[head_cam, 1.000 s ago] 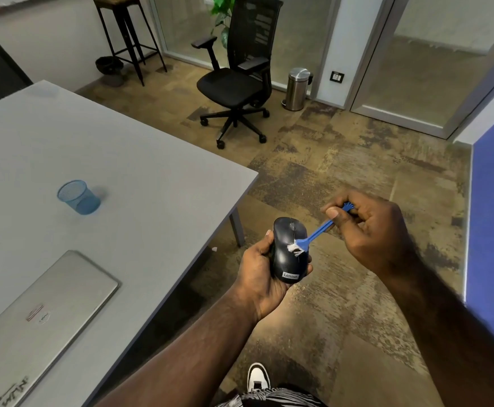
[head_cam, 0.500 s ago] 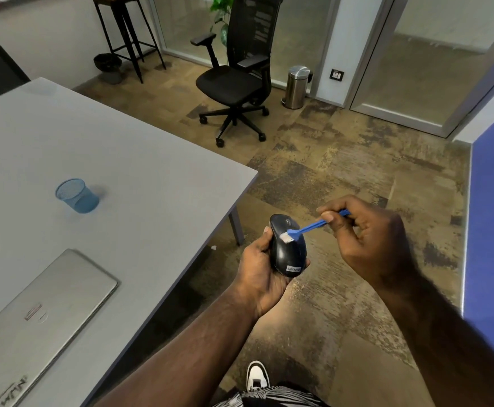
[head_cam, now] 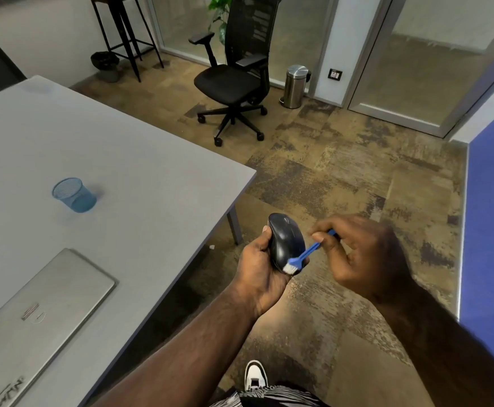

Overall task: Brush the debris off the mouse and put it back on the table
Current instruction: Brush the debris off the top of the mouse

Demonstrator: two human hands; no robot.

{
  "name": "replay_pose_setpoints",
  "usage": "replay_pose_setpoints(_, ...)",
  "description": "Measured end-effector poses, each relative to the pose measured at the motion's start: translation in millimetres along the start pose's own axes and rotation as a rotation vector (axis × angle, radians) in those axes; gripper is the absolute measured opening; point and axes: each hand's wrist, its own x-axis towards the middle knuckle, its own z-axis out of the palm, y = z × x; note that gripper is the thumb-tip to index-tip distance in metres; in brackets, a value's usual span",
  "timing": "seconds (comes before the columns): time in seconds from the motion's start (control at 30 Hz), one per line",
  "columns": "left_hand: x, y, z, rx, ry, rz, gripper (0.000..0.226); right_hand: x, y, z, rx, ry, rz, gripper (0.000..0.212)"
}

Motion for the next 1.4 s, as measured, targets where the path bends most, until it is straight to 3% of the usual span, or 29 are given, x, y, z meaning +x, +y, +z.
replay_pose_setpoints(0.1, 0.4, 4.9, 0.5, -0.014, 0.019, 0.024, 0.054, -4.6, 4.8, -3.1, -0.017, 0.122, 0.022, 0.015)
replay_pose_setpoints(0.23, -1.4, 6.7, -0.7, -0.028, 0.022, 0.011, 0.054, -12.8, 0.7, 1.5, 0.006, 0.093, -0.068, 0.017)
replay_pose_setpoints(0.33, -1.8, 5.0, 1.3, -0.046, 0.014, 0.007, 0.054, -12.4, 2.5, 0.5, -0.019, 0.188, -0.015, 0.018)
replay_pose_setpoints(0.5, -1.6, 6.2, -1.4, -0.105, -0.011, -0.010, 0.056, -13.9, 0.6, 3.1, 0.011, 0.104, -0.082, 0.019)
replay_pose_setpoints(0.67, 1.0, 9.9, -5.6, -0.179, -0.035, 0.017, 0.054, -14.7, 6.7, 0.8, -0.045, 0.273, 0.017, 0.017)
replay_pose_setpoints(0.8, 0.5, 10.6, -10.3, -0.198, -0.055, 0.008, 0.056, -19.8, 3.8, 4.5, 0.059, 0.158, -0.044, 0.019)
replay_pose_setpoints(0.97, 1.1, 10.0, -10.9, -0.201, -0.080, 0.009, 0.054, -15.5, 5.1, 1.2, 0.016, 0.273, 0.042, 0.019)
replay_pose_setpoints(1.1, 1.4, 10.7, -12.7, -0.188, -0.090, 0.001, 0.054, -14.3, 1.9, 4.5, 0.052, 0.195, -0.013, 0.019)
replay_pose_setpoints(1.27, 3.1, 7.9, -15.1, -0.150, -0.120, -0.019, 0.058, -7.8, 6.5, 3.3, 0.063, 0.306, 0.095, 0.017)
replay_pose_setpoints(1.4, 6.2, 6.2, -18.5, -0.131, -0.120, -0.015, 0.058, -5.4, -0.8, 8.6, 0.092, 0.197, -0.002, 0.017)
